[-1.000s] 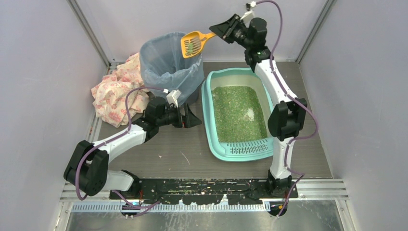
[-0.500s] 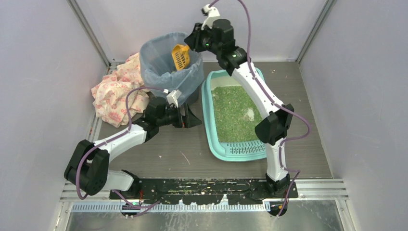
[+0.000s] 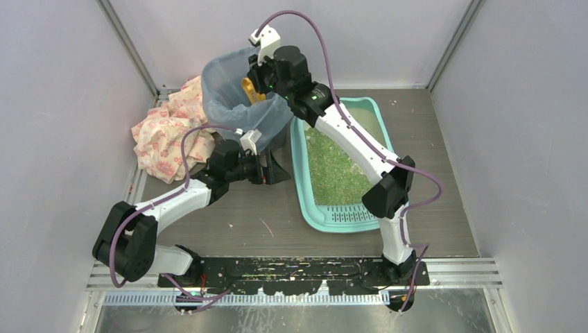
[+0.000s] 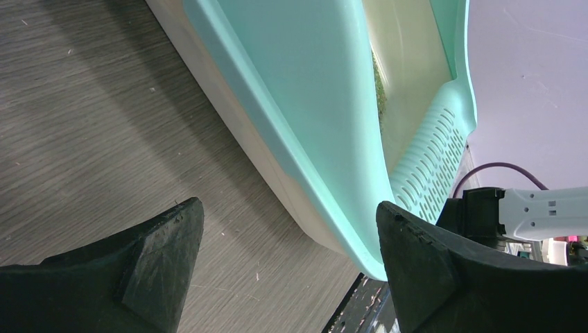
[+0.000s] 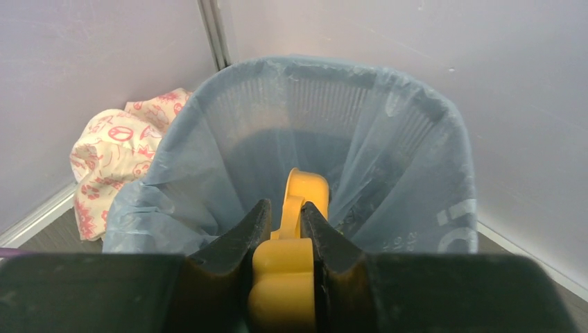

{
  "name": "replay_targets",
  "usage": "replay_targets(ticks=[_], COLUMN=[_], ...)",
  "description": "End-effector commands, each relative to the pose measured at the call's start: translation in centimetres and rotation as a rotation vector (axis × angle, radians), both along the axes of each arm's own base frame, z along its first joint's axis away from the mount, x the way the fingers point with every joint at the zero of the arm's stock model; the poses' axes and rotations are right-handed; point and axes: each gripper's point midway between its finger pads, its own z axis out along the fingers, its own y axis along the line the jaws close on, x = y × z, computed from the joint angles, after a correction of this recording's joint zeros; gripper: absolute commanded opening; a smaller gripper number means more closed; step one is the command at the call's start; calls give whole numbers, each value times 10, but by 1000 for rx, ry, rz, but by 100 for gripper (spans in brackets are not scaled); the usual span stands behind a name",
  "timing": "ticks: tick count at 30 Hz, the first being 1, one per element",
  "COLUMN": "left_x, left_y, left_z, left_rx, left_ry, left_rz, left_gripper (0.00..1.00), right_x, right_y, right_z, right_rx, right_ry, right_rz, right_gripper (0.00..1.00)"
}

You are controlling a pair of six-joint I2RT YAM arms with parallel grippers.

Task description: Clean the litter box

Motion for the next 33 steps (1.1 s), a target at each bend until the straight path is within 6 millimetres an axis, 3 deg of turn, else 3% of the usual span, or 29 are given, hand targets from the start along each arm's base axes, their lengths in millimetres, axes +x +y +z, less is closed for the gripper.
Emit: replay_targets(ticks=[1, 6, 11, 14, 17, 22, 24, 27, 33], left_x=[7, 7, 8, 8, 7, 8, 8, 8, 8], left_y=[-5, -5, -5, -6, -5, -5, -6, -7, -8], left_z=[24, 25, 22, 22, 23, 23, 22, 21, 21], left_rx=[-26, -26, -23, -26, -25, -27, -29, -33, -35], left_ry=[-84, -86, -80, -79, -82, -80, -75, -71, -72], left_rz=[-12, -11, -11, -13, -10, -11, -14, -18, -19], left_gripper=[94, 94, 94, 94, 94, 94, 94, 94, 94], right_x=[-28, -56, -56, -49, -33, -20, -21, -28, -31], right_y=[-29, -43, -76, -111, -164, -257, -286, -308, -319], right_z=[105, 142, 165, 174, 169, 140, 118, 81, -22], right_rx=[177, 308, 452, 557, 666, 831, 876, 871, 796], right_ry=[-190, -217, -198, -196, -171, -119, -89, -43, 119], right_rz=[26, 120, 153, 133, 83, -52, -109, -182, -311], right_gripper=[0, 1, 1, 1, 1, 0, 0, 1, 0])
